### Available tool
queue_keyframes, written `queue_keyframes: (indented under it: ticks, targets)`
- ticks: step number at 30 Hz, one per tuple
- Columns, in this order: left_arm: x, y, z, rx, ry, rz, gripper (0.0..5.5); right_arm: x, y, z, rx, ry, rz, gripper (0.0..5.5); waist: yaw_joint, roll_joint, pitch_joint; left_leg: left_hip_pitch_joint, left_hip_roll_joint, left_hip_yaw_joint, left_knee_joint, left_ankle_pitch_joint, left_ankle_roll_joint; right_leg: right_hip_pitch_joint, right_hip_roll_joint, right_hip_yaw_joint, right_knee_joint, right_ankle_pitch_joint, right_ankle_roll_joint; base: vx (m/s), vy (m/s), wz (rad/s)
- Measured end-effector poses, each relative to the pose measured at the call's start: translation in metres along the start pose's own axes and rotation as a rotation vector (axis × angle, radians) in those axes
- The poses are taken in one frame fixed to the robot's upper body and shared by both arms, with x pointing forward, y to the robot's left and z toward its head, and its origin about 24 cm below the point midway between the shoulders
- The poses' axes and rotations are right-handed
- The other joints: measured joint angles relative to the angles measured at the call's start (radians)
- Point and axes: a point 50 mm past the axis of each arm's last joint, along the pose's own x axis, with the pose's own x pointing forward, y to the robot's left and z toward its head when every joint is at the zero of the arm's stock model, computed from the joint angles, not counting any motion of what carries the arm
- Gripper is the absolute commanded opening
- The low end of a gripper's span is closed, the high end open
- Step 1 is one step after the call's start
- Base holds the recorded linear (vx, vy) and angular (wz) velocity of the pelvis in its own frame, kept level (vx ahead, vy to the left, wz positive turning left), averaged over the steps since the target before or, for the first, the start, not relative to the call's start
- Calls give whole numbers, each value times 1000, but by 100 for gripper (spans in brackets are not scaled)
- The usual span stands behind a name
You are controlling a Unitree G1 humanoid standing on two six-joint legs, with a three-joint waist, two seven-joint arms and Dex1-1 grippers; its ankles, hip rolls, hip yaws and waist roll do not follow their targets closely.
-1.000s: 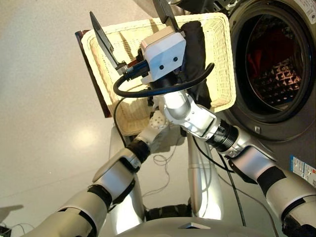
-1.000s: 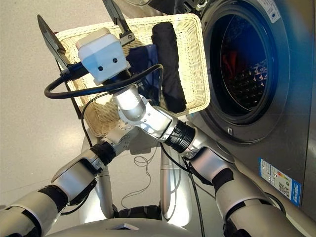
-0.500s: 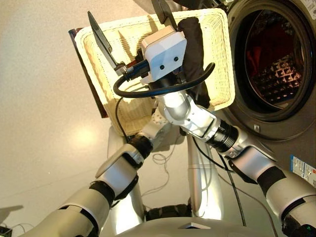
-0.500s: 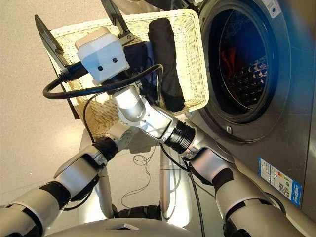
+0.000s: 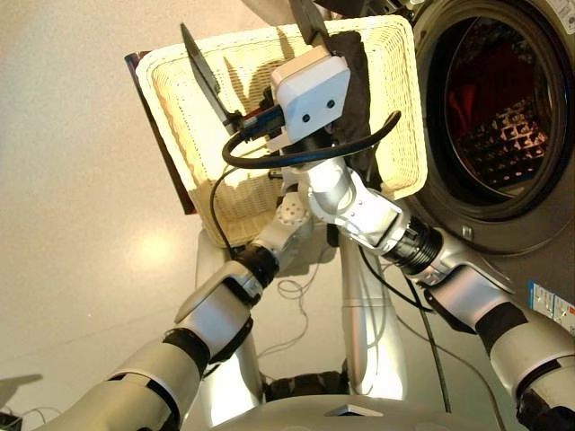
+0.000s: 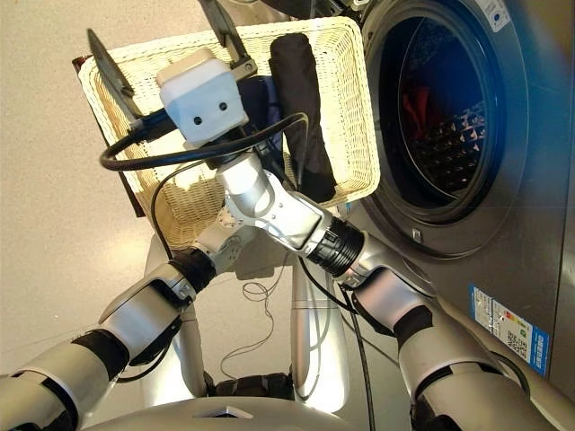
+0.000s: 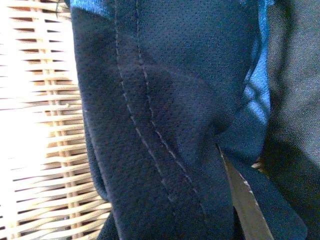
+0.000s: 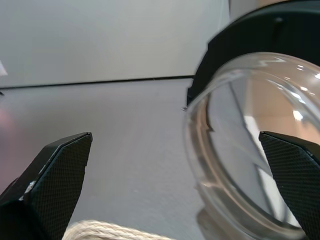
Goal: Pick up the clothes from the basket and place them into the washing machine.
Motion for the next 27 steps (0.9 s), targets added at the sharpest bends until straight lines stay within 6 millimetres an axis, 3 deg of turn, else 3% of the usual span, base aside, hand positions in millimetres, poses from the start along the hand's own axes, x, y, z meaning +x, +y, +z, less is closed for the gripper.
queue_keyframes:
  ticks: [5, 6, 11, 19, 27]
  targets:
    - [-7, 11, -1, -21, -18, 19, 0, -23, -39, -17, -105, 100, -87, 550, 0, -1, 0, 34, -2, -5, -37, 7, -2, 36, -8, -11, -34, 5, -3, 0, 0, 0]
    - [-10, 14, 0, -19, -34, 17, 0, -29, -47, -19, -121, 119, -115, 550, 4, -1, 0, 41, -6, -4, -58, 25, -5, 43, -16, -16, -49, 17, 0, -77, -4, 154]
    - [-22, 49, 6, 75, -114, 41, 0, -56, -80, -25, -199, 214, -169, 550, 3, -3, 1, 105, -18, -2, -171, 63, -8, 104, -23, -35, -143, 40, -12, -29, 3, 66]
    - [-48, 70, 25, 246, -263, -39, 0, -98, -102, -27, -91, 348, -244, 550, 12, -4, 1, 289, -33, 8, -320, 96, -10, 288, -43, -56, -282, 63, -2, 43, -1, 39]
    - [-68, 85, 50, 416, -388, -155, 0, -108, -100, -24, 77, 414, -105, 550, 42, -3, 0, 487, -44, 14, -468, 126, -9, 491, -57, -82, -420, 83, 2, 77, -4, 41]
